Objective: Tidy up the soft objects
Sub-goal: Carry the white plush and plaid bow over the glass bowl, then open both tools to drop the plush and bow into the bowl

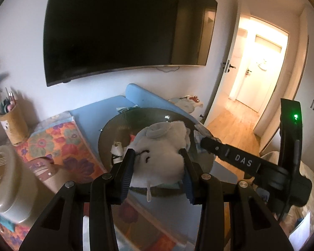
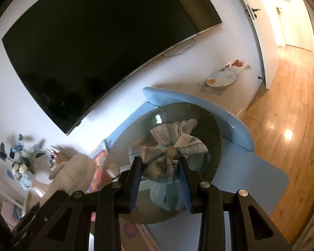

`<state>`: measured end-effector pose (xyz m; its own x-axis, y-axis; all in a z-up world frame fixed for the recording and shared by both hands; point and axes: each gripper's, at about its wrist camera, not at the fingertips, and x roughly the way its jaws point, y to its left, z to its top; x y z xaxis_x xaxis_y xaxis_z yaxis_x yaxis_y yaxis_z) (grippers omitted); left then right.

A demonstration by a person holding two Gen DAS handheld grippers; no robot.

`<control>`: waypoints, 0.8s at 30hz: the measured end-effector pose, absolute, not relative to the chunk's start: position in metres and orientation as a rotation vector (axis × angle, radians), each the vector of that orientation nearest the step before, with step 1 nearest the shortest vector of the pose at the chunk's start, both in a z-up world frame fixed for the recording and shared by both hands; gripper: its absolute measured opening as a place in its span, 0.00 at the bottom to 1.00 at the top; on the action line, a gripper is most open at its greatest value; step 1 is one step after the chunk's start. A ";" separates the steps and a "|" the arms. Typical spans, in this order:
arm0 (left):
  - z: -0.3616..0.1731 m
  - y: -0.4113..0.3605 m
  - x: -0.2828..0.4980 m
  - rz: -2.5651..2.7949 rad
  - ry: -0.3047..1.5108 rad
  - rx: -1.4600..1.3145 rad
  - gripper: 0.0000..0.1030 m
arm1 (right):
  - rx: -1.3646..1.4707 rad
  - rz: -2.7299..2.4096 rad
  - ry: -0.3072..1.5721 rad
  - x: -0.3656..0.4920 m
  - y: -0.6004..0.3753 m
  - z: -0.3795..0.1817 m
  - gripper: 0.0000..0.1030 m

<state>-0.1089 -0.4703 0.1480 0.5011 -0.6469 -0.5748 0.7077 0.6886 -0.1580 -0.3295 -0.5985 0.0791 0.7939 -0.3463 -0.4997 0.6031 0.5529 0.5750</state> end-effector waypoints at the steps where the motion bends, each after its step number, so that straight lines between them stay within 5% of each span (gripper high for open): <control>1: 0.146 -0.474 -0.105 -0.820 0.652 0.105 0.38 | 0.809 -0.575 0.355 -0.328 -0.601 0.077 0.32; 6: 0.137 -0.493 -0.096 -0.772 0.631 0.126 0.49 | 0.815 -0.560 0.402 -0.319 -0.612 0.068 0.40; 8: 0.133 -0.496 -0.098 -0.746 0.617 0.149 0.62 | 0.847 -0.535 0.406 -0.321 -0.615 0.064 0.59; 9: 0.132 -0.495 -0.100 -0.748 0.605 0.159 0.73 | 0.856 -0.524 0.395 -0.323 -0.616 0.064 0.59; 24: 0.158 -0.437 -0.164 -0.887 0.531 0.203 0.74 | 0.848 -0.481 0.295 -0.371 -0.570 0.099 0.60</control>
